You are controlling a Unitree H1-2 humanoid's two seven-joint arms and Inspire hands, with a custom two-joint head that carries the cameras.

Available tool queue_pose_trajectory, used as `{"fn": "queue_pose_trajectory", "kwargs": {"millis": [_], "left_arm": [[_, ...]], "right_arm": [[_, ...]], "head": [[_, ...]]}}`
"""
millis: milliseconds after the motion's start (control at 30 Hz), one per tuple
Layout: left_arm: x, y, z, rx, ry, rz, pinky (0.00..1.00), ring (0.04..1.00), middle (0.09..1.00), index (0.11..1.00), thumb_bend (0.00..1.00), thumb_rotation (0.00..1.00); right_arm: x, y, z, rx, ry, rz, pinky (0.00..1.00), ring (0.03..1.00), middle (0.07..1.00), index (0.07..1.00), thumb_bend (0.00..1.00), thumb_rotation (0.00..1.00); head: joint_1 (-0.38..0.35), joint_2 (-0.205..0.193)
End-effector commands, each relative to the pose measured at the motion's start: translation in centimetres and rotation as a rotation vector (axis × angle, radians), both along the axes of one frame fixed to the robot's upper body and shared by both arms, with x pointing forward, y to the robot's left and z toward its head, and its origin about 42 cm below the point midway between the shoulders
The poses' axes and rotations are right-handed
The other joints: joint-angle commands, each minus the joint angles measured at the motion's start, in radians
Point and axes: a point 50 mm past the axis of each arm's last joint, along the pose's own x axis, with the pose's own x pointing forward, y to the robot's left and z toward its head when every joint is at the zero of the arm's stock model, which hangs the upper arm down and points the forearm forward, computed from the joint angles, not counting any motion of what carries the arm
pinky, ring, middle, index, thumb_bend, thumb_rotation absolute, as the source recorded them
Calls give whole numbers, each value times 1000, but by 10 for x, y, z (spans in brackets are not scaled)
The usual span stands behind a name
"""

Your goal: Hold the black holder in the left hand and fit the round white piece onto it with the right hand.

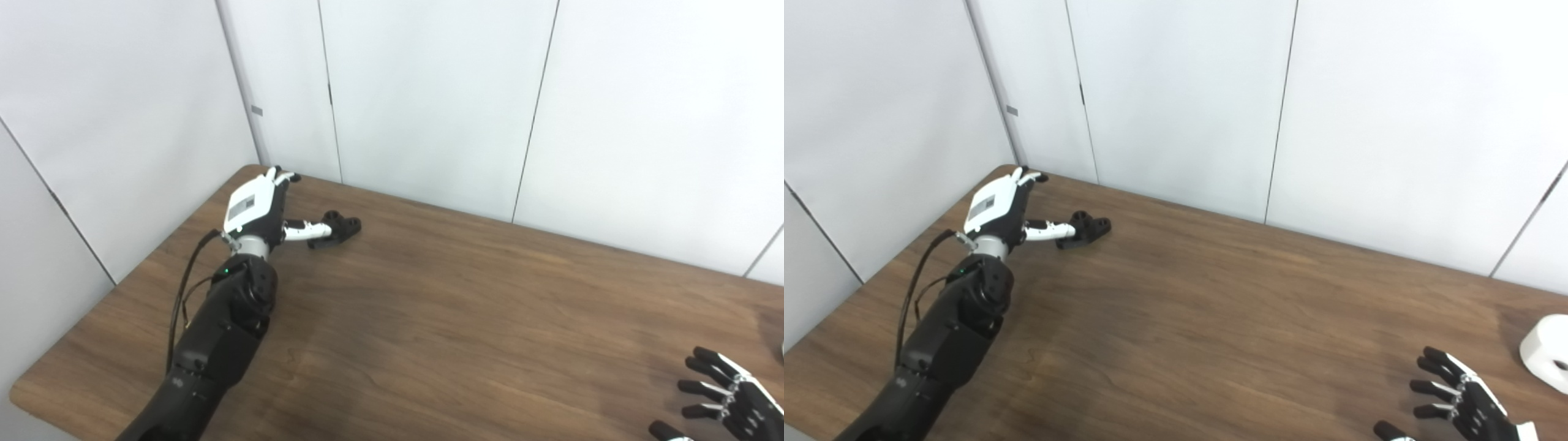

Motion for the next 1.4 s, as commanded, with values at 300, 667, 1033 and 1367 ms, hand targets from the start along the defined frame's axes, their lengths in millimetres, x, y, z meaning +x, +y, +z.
{"fn": "queue_pose_trajectory", "kwargs": {"millis": [300,667,1033,1367], "left_arm": [[11,5,9,34,-5,8,949,1000,1000,854,1000,425],[13,4,-5,113,55,-1,957,1000,1000,841,994,382],[21,0,-13,101,61,-11,978,1000,1000,819,986,377],[31,-3,-16,103,64,0,930,1000,1000,813,974,368]], "right_arm": [[-1,-1,18,4,-66,4,542,697,794,798,630,157],[-3,-1,19,-8,-66,1,555,703,802,806,630,150],[-6,2,23,-13,-59,-6,556,702,797,803,630,149],[-8,2,25,-8,-59,-7,557,702,800,805,626,133]], "head": [[-3,5],[-10,10],[-23,17],[-27,18]]}}
